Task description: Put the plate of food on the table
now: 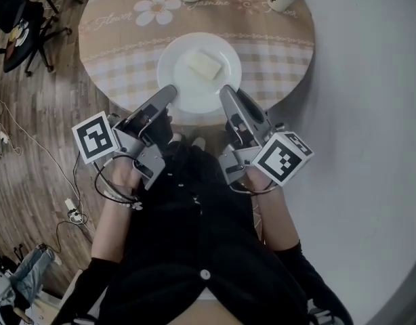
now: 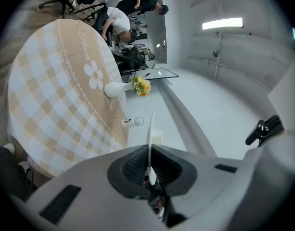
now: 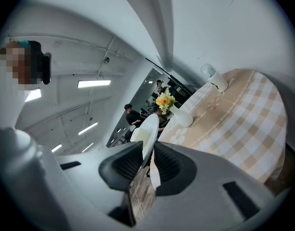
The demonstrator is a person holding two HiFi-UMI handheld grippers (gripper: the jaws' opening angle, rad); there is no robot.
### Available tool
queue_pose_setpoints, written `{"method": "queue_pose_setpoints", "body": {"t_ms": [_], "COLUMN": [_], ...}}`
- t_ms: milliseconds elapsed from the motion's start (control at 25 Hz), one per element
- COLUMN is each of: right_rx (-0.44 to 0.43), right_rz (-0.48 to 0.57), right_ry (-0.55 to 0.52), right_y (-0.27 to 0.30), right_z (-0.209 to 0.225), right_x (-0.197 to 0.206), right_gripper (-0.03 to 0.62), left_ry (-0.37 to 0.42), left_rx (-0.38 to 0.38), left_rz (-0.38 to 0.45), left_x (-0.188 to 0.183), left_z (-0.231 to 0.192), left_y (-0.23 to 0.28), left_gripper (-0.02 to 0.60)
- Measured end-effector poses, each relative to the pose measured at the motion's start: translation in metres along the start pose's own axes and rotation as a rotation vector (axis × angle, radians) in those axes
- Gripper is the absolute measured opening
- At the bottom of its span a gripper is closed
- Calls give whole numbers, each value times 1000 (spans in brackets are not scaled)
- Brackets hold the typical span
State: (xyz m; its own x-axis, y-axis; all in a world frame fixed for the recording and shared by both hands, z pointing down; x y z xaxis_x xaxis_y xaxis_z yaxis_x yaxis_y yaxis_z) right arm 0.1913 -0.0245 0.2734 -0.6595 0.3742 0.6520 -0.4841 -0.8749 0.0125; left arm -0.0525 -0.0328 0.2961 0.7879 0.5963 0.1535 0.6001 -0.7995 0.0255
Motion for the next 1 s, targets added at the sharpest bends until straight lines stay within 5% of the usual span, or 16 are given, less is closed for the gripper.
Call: {"method": "queue_pose_setpoints", "body": {"t_ms": [1000], "right_rx": [72], "right_rz": [10], "right_ry": [13], "right_y": [10], "right_z": [24], "right_x": [29], "right_gripper": [60], "left_ry": [0], "left_rx": [-22], "left_rz": [-86], "left_x": [-15], "left_z": [-39], "left_y": [13], "left_gripper": [10]}}
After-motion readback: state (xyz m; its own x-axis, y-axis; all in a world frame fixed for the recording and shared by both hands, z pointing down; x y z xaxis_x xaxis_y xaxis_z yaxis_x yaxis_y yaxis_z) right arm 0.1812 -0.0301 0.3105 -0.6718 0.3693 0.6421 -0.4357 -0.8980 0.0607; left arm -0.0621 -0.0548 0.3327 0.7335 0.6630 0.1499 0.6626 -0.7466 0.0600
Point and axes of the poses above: the fingertips, and each gripper's own axes: y forward along the fingers, z to its right, x out of its underside, the point moved 10 cm from there along -y, backward along the fingers, and after that the axes turned 13 degrees about z, right-handed, at the moved point
